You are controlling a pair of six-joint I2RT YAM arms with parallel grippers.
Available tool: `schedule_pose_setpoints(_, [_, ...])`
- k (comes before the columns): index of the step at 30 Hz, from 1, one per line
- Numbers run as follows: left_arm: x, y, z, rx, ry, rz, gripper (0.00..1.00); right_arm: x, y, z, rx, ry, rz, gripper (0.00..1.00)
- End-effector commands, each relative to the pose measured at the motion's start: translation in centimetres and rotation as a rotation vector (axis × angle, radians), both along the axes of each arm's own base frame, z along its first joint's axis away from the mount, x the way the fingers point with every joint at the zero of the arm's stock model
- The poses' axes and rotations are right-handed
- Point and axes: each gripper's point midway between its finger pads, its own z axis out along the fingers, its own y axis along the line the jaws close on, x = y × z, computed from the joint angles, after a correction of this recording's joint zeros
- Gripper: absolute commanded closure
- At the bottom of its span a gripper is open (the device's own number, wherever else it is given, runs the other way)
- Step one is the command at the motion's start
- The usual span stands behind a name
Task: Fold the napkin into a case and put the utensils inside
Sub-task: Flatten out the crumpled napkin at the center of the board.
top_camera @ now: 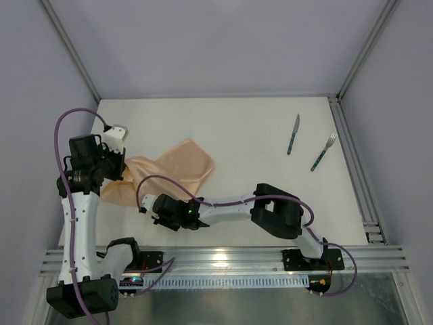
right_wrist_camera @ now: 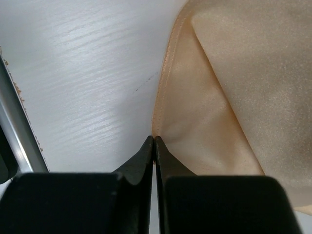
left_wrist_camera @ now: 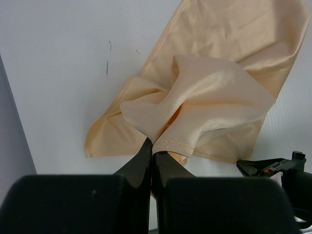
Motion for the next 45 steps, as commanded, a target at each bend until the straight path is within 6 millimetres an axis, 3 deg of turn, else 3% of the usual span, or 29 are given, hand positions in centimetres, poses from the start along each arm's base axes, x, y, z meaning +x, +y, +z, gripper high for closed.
schedule_pose_setpoints(1, [0.5,0.5,1.0,0.013,-0.04,0.027,1.0,0.5,-2.2,-0.8,-0.065,-0.035,-0.05,0.96])
schedule_pose_setpoints(3, [0.2,0.6,1.2,0.016,-0.039,0.035,1.0,1.3,-2.9,-0.7,-0.079,-0.069,-0.078,0.96])
schedule_pose_setpoints(6, [-0.3,0.7,2.1,0.026,-0.052,0.036,1.0,2.4,-3.8,1.2,-0.059,-0.109,-0.12,0.96])
schedule_pose_setpoints(9, [-1.2,0.6,3.4,0.038,-0.072,0.031,1.0,4.4,-5.1,5.6,0.018,-0.155,-0.2,0.96])
schedule_pose_setpoints(10, [-1.5,0.5,4.1,0.045,-0.09,0.021,1.0,4.7,-5.8,8.3,0.069,-0.169,-0.22,0.96])
schedule_pose_setpoints(13, [-3.0,-0.1,4.9,0.052,-0.097,-0.018,1.0,6.0,-7.9,12.4,0.131,-0.226,-0.279,0.96])
schedule_pose_setpoints(14, [-3.3,-0.3,5.3,0.052,-0.102,-0.03,1.0,6.1,-8.8,15.5,0.187,-0.251,-0.294,0.96])
schedule_pose_setpoints(16, [-4.6,-1.2,5.6,0.033,-0.099,-0.07,1.0,6.1,-10.3,17.7,0.215,-0.279,-0.32,0.96])
schedule_pose_setpoints(17, [-5.1,-1.6,6.1,0.038,-0.112,-0.095,1.0,5.8,-11.3,20.3,0.268,-0.29,-0.33,0.96])
schedule_pose_setpoints(19, [-6.7,-2.9,6.5,0.012,-0.11,-0.16,1.0,5.6,-12.7,22.5,0.312,-0.3,-0.356,0.96])
schedule_pose_setpoints(20, [-7.2,-3.2,7.3,0.021,-0.133,-0.19,1.0,5.3,-14.0,24.7,0.36,-0.305,-0.364,0.96])
schedule_pose_setpoints(26, [-10.5,-6.0,10.4,-0.026,-0.21,-0.316,1.0,3.8,-18.6,30.1,0.484,-0.302,-0.404,0.96])
schedule_pose_setpoints(30, [-12.3,-7.5,14.4,-0.026,-0.33,-0.385,1.0,2.8,-22.2,35.7,0.614,-0.322,-0.425,0.96])
schedule_pose_setpoints(32, [-12.7,-7.6,15.7,-0.023,-0.352,-0.39,1.0,2.7,-23.4,37.2,0.611,-0.346,-0.423,0.96])
schedule_pose_setpoints(33, [-12.9,-7.7,16.3,-0.021,-0.363,-0.39,1.0,2.5,-24.1,39.5,0.649,-0.36,-0.425,0.96])
schedule_pose_setpoints(34, [-13.4,-7.7,17.8,-0.004,-0.405,-0.388,1.0,2.3,-24.7,40.3,0.648,-0.369,-0.419,0.96])
schedule_pose_setpoints(35, [-13.5,-7.8,18.3,-0.004,-0.411,-0.389,1.0,2.2,-25.2,41.4,0.658,-0.382,-0.413,0.96])
schedule_pose_setpoints(36, [-13.5,-7.8,18.6,-0.01,-0.404,-0.384,1.0,1.9,-26.0,43.7,0.704,-0.39,-0.412,0.96])
schedule_pose_setpoints(39, [-13.7,-7.8,20.5,-0.008,-0.446,-0.37,1.0,1.2,-28.0,47.1,0.772,-0.416,-0.401,0.96])
schedule_pose_setpoints(45, [-14.2,-9.3,22.9,-0.086,-0.492,-0.411,1.0,-0.2,-31.9,51.9,0.878,-0.439,-0.395,0.96])
